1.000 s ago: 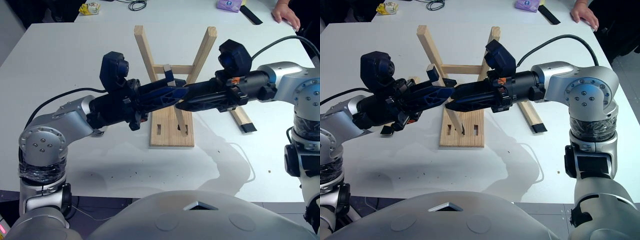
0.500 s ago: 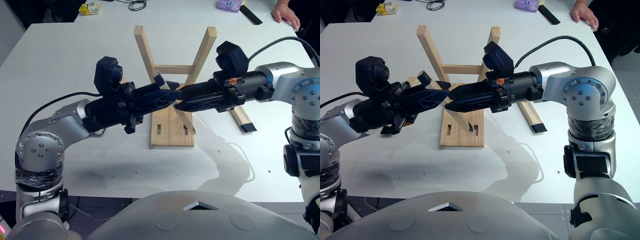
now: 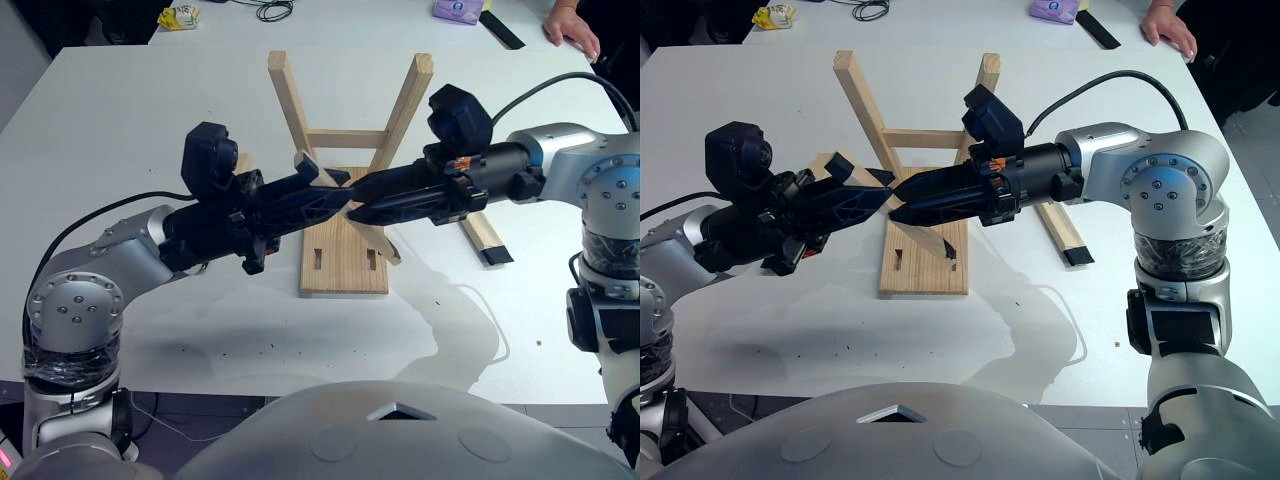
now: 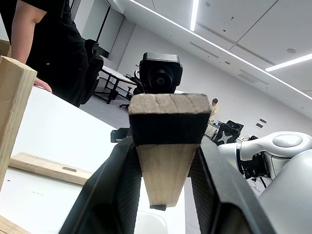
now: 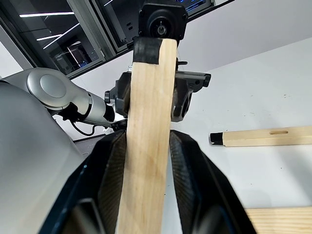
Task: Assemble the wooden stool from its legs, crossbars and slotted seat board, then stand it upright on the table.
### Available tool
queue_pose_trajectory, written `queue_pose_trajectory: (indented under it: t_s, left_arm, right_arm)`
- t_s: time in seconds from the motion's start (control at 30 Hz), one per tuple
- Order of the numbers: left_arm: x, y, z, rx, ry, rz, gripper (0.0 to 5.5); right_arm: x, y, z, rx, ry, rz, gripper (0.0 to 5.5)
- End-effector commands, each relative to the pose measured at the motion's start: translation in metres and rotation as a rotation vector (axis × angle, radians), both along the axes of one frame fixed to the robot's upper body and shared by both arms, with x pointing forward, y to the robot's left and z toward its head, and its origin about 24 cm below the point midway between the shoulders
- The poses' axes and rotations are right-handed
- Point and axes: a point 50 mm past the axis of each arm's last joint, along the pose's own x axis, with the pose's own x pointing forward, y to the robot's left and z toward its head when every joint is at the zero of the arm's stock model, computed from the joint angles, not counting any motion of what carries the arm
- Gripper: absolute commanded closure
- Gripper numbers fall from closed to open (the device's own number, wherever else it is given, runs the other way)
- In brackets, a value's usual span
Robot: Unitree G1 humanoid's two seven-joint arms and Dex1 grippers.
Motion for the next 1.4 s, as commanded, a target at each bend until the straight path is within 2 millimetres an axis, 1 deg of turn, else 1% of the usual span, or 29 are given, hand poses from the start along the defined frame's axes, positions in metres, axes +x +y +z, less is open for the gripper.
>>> queue_pose_trajectory:
  t_s: [0.03,0.07,0.13,0.33,0.4,0.43,0.47,0.57,0.63,0.67,0.73,0.83,0.9,0.97,1.03,1.13,1.27,1.33,1.4]
  left_arm:
    - [0.002,0.003,-0.005,0.025,0.026,0.027,4.16]
    - [0.002,0.003,-0.005,0.026,0.025,0.029,4.16]
    - [0.003,0.004,-0.006,0.032,0.024,0.036,4.19]
    - [0.005,0.006,-0.007,0.047,0.012,0.046,4.19]
    - [0.007,0.011,-0.008,0.071,-0.013,0.071,4.19]
    - [0.01,0.016,-0.008,0.09,-0.029,0.093,4.19]
    - [0.013,0.022,-0.009,0.117,-0.045,0.124,4.19]
    - [0.023,0.047,-0.016,0.268,-0.109,0.24,4.19]
    - [0.021,0.061,-0.02,0.389,-0.179,0.296,4.19]
    - [0.02,0.067,-0.021,0.417,-0.193,0.331,4.19]
    - [0.014,0.074,-0.025,0.442,-0.198,0.383,4.19]
    - [0.005,0.083,-0.039,0.535,-0.226,0.386,4.19]
    - [0.008,0.093,-0.048,0.581,-0.227,0.417,4.19]
    - [0.011,0.099,-0.054,0.586,-0.224,0.448,4.19]
    - [0.011,0.1,-0.06,0.565,-0.227,0.458,4.19]
    - [0.012,0.094,-0.066,0.526,-0.23,0.474,4.19]
    - [0.012,0.078,-0.069,0.476,-0.258,0.45,4.19]
    - [0.014,0.079,-0.068,0.48,-0.271,0.482,4.19]
    - [0.017,0.085,-0.07,0.517,-0.286,0.539,4.19]
  right_arm:
    - [0.004,-0.008,0.006,0.008,-0.068,-0.06,4.17]
    - [0.004,-0.008,0.006,0.01,-0.075,-0.066,3.81]
    - [0.005,-0.009,0.005,0.01,-0.081,-0.072,3.65]
    - [0.005,-0.011,0.003,-0.013,-0.083,-0.07,2.75]
    - [0.006,-0.012,0.0,-0.037,-0.085,-0.082,2.52]
    - [0.007,-0.014,-0.001,-0.049,-0.088,-0.097,2.31]
    - [0.009,-0.017,-0.002,-0.06,-0.089,-0.116,2.23]
    - [0.013,-0.027,-0.006,-0.07,-0.103,-0.198,2.2]
    - [0.016,-0.033,-0.006,-0.054,-0.13,-0.254,2.2]
    - [0.017,-0.035,-0.006,-0.045,-0.147,-0.284,2.2]
    - [0.019,-0.04,-0.007,-0.026,-0.168,-0.342,2.2]
    - [0.024,-0.049,-0.009,-0.002,-0.188,-0.44,2.2]
    - [0.027,-0.053,-0.012,-0.003,-0.198,-0.499,2.2]
    - [0.03,-0.054,-0.015,-0.008,-0.207,-0.517,2.2]
    - [0.033,-0.052,-0.017,-0.009,-0.212,-0.524,2.2]
    - [0.036,-0.05,-0.021,-0.009,-0.211,-0.529,2.2]
    - [0.038,-0.053,-0.026,-0.026,-0.215,-0.545,2.2]
    - [0.039,-0.054,-0.027,-0.029,-0.217,-0.552,2.2]
    - [0.04,-0.055,-0.028,-0.033,-0.228,-0.561,2.2]
